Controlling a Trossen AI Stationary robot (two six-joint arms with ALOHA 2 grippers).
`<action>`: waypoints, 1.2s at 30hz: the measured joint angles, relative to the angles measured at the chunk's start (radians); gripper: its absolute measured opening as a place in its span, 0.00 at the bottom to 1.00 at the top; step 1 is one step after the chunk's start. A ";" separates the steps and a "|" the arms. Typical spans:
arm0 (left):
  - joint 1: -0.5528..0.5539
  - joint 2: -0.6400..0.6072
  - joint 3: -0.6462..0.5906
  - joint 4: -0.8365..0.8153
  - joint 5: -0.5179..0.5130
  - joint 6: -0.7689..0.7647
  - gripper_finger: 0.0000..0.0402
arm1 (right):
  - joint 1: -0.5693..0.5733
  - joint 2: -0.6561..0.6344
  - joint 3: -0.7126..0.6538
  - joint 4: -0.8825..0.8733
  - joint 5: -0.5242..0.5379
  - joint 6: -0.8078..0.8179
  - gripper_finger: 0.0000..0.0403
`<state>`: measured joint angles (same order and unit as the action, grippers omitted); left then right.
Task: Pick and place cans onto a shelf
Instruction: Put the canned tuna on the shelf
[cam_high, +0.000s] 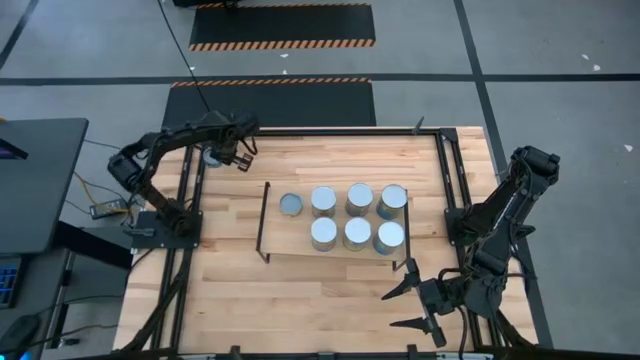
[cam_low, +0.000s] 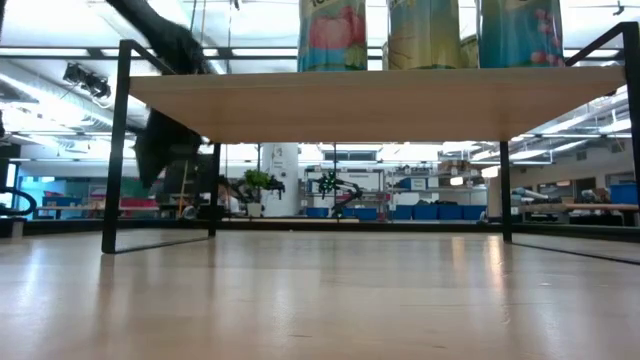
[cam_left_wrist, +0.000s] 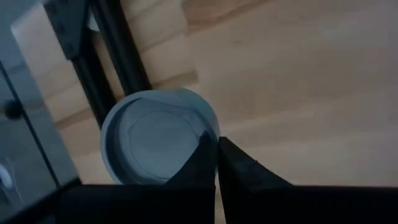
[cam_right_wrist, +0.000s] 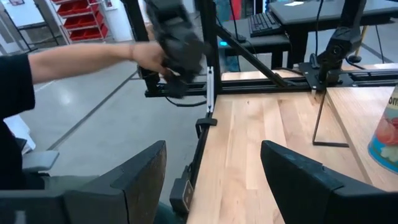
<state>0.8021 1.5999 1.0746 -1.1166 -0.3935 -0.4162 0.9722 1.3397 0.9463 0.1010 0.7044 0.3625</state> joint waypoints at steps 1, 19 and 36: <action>-0.034 -0.023 0.020 -0.041 0.000 -0.009 0.01 | 0.000 -0.002 0.000 -0.002 0.000 -0.004 0.67; -1.069 -0.223 0.463 -0.261 0.058 -0.706 0.01 | 0.047 -0.214 0.000 -0.266 0.002 0.065 0.62; -1.315 0.016 0.555 -0.014 -0.020 -0.856 0.01 | 0.060 -0.213 0.000 -0.288 0.000 0.106 0.62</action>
<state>-0.5132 1.6161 1.6299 -1.1303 -0.4134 -1.2720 1.0325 1.1267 0.9466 -0.1871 0.7040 0.4686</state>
